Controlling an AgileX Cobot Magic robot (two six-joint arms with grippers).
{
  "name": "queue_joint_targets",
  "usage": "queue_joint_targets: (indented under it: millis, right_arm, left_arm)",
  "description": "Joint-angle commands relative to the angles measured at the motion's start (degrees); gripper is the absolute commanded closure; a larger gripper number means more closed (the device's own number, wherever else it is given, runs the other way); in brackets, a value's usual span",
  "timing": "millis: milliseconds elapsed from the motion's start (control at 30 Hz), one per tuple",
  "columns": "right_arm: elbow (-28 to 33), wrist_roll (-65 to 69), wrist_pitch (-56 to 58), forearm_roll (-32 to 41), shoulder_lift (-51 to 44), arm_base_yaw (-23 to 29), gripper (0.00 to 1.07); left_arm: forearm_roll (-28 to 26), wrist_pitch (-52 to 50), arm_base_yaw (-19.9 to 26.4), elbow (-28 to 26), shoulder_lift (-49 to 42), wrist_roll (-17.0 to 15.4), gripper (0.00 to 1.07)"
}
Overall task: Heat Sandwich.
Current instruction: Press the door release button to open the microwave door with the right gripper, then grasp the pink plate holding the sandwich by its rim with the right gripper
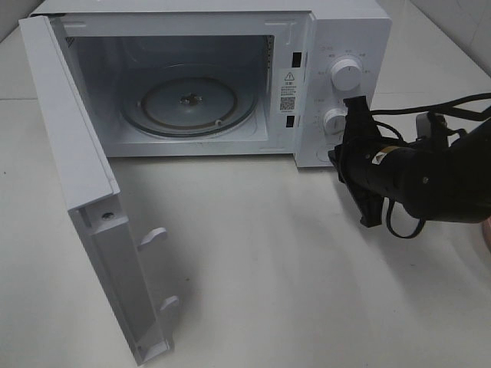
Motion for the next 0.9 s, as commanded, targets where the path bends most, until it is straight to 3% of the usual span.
queue_joint_targets:
  millis: [33, 333, 667, 900]
  right_arm:
    - [2.2, -4.5, 4.3, -0.7, -4.2, -0.2, 1.07]
    - [4.8, -21.6, 20.8, -0.7, -12.5, -0.3, 1.04]
    - [4.7, -58.0, 36.3, -0.7, -19.9, -0.3, 1.01]
    - [4.6, -69.6, 46.2, -1.4, -22.4, -0.3, 0.99]
  left_arm:
    - [-0.2, -0.4, 0.0, 0.3, -1.6, -0.3, 0.07]
    - [-0.2, -0.4, 0.0, 0.3, -1.6, -0.3, 0.07]
    - [-0.2, -0.4, 0.0, 0.3, -1.6, -0.3, 0.07]
    - [-0.2, -0.4, 0.0, 0.3, -1.6, -0.3, 0.07]
